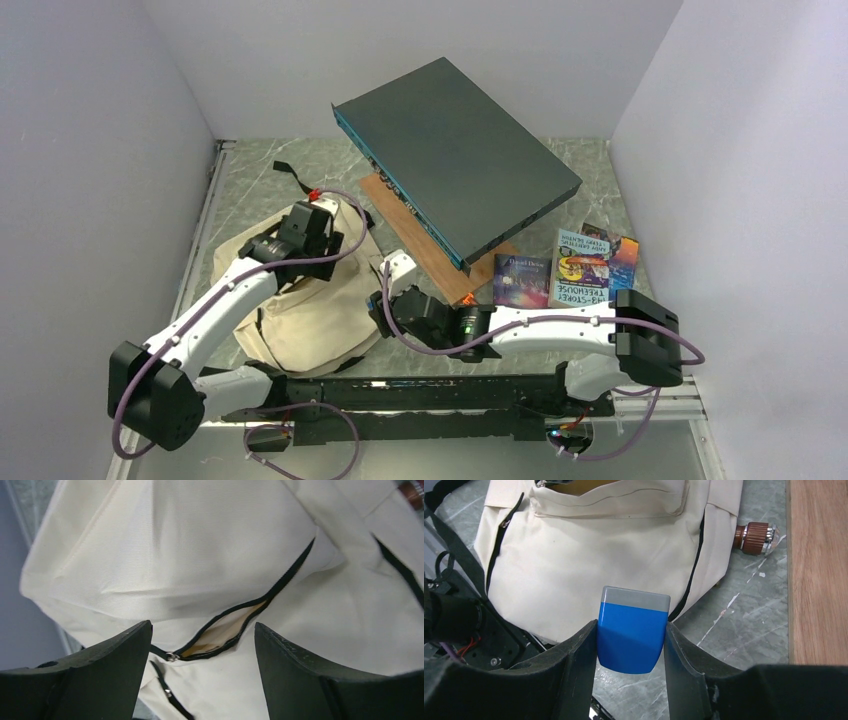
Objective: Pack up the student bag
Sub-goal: Pick up the stationery from the center of the board.
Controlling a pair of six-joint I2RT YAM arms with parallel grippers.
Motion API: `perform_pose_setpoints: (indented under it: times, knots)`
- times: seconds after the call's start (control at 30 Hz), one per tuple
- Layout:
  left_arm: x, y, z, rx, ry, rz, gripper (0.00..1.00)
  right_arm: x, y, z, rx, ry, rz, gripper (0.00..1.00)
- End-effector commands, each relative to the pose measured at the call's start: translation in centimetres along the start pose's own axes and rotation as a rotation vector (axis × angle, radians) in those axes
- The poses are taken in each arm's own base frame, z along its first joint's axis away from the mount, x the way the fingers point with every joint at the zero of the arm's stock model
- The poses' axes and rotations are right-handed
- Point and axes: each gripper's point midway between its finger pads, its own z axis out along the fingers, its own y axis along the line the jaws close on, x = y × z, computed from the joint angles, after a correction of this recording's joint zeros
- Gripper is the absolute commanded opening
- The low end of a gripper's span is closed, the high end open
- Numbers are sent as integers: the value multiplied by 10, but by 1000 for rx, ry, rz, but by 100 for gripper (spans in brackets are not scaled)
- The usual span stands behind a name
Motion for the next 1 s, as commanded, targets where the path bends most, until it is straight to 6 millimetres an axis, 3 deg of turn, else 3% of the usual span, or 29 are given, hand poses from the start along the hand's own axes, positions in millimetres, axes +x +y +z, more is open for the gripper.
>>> perform_pose_setpoints:
  times: [0.0, 0.1, 0.17, 0.33, 0.7, 0.77, 0.87, 0.97]
  knots:
    - [-6, 17, -4, -138, -42, 100, 80, -27, 7, -12, -57, -86, 37, 0]
    - [-5, 10, -3, -113, -88, 174, 80, -26, 4, -16, -59, -100, 55, 0]
    - [-6, 2, -2, -76, -106, 200, 86, -27, 4, -18, -64, -112, 68, 0]
    - [-9, -7, 10, -67, -59, 263, 87, -25, 4, -16, -65, -106, 70, 0]
    - [-20, 1, 31, -186, -33, 324, 79, -26, 8, -15, -79, -110, 95, 0]
    - [-21, 2, 30, -190, -35, 330, 72, -25, 11, -12, -83, -103, 92, 0]
    - [-27, 2, 26, -188, -51, 318, 52, -21, 15, -7, -90, -89, 82, 0]
    - [-30, 4, 23, -195, -66, 308, 39, -20, 18, -2, -91, -77, 80, 0]
